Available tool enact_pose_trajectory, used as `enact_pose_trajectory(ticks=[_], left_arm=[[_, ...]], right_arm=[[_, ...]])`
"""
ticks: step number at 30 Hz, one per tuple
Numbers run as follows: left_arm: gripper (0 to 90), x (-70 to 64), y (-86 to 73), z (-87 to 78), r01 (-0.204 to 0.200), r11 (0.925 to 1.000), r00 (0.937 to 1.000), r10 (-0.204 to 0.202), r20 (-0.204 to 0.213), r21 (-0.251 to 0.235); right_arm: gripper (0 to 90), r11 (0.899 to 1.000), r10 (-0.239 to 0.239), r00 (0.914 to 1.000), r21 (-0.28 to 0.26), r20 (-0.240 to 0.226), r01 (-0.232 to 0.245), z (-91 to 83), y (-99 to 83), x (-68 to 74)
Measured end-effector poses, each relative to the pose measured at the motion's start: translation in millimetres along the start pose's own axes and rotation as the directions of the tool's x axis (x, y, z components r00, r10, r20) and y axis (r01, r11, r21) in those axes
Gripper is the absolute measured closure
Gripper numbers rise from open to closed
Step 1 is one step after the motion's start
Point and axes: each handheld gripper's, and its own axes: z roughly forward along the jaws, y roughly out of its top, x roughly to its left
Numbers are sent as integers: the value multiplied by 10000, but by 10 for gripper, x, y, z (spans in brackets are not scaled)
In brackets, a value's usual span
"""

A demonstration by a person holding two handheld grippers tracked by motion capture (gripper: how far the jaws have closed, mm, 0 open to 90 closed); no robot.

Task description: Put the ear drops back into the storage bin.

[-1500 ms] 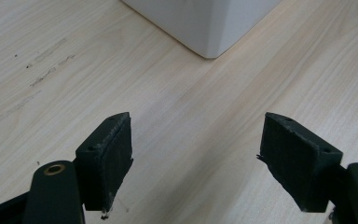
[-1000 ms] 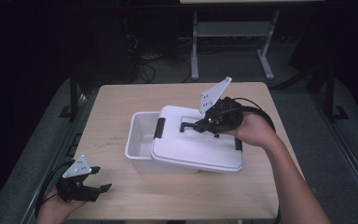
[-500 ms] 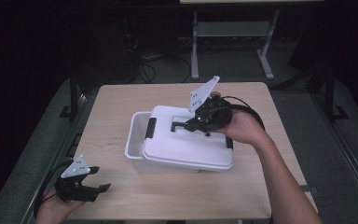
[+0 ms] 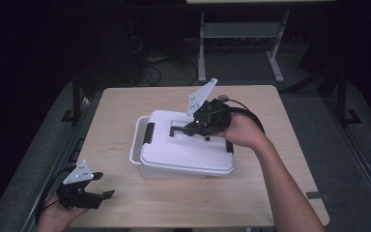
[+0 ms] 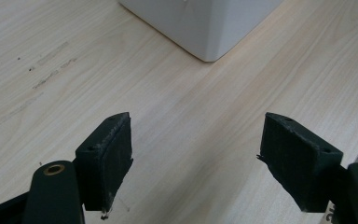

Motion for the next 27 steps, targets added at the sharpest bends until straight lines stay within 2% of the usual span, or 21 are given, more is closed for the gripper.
enact_pose_trajectory(ticks=[27], left_arm=[[248,22,-21,-20,63,10000,10000,-63,15,-14]], right_arm=[[837,9999,-24,9985,102,-548,30,430,242,-250]])
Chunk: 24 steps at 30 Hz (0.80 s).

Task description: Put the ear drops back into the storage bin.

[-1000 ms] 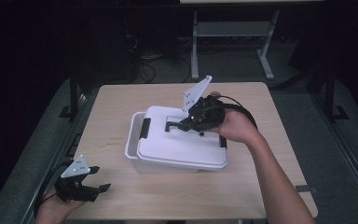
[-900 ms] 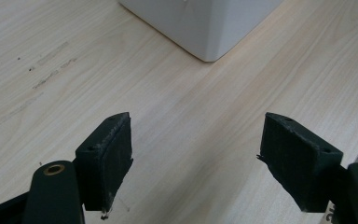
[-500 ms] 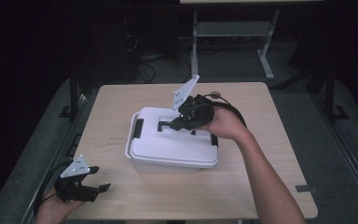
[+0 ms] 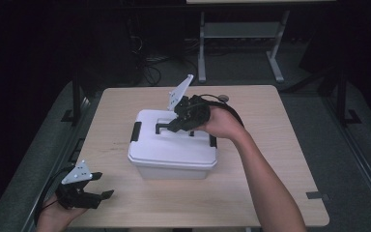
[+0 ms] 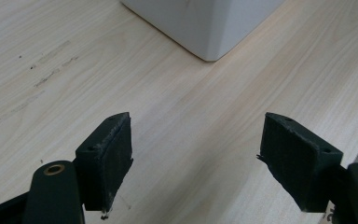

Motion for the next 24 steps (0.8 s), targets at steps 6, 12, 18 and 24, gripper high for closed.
enact_pose_trajectory(ticks=[6,12,18,24], left_arm=[[249,7,-12,4,89,10000,10000,-89,7,17],[248,15,-14,-2,100,9999,10000,-100,3,16],[248,18,-25,3,133,9999,9999,-133,35,-2],[248,23,-30,-4,148,9999,9999,-148,1,-14]], right_arm=[[837,9999,22,10000,133,-69,-21,61,19,-68],[837,9998,-15,9999,199,-154,18,123,15,-110],[837,9998,50,9996,182,-266,-45,175,2,-146],[836,9998,139,9992,138,-384,-134,209,-10,-173]])
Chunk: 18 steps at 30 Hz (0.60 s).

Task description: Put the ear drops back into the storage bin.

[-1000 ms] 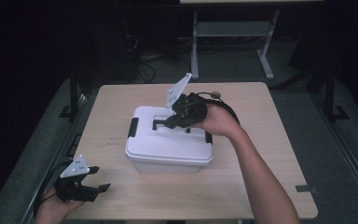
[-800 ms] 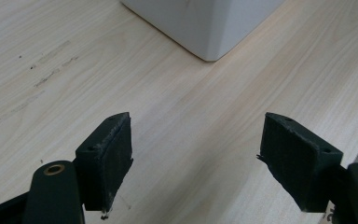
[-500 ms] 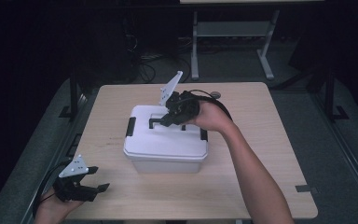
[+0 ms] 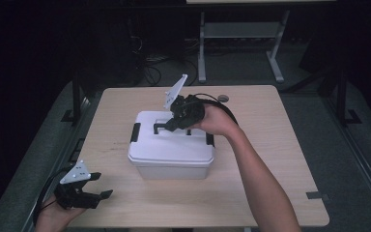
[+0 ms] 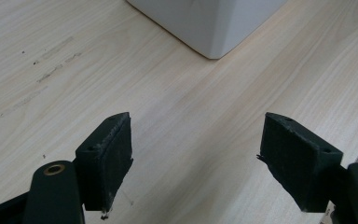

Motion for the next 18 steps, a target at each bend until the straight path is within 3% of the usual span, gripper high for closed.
enact_pose_trajectory(ticks=[18], left_arm=[[248,4,-9,-4,10,10000,10000,-10,19,1]], right_arm=[[832,9999,-27,9997,-133,-240,24,54,-17,4]])
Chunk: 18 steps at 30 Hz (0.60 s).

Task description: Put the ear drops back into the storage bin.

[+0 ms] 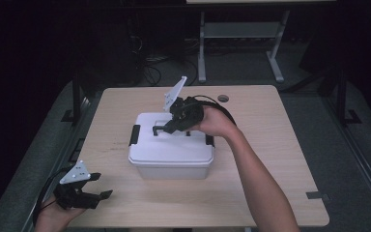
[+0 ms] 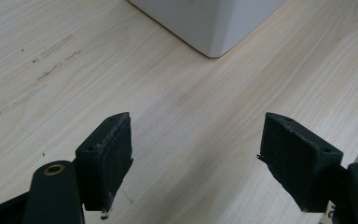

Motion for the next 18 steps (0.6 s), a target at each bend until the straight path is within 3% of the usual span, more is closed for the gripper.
enact_pose_trajectory(ticks=[8,18], left_arm=[[248,5,-3,5,39,10000,10000,-39,33,20],[248,-14,14,13,-10,10000,10000,10,47,34]], right_arm=[[834,10000,46,10000,-69,12,-46,10,-5,-40],[789,9997,184,9998,-147,40,-183,-88,-96,60]])
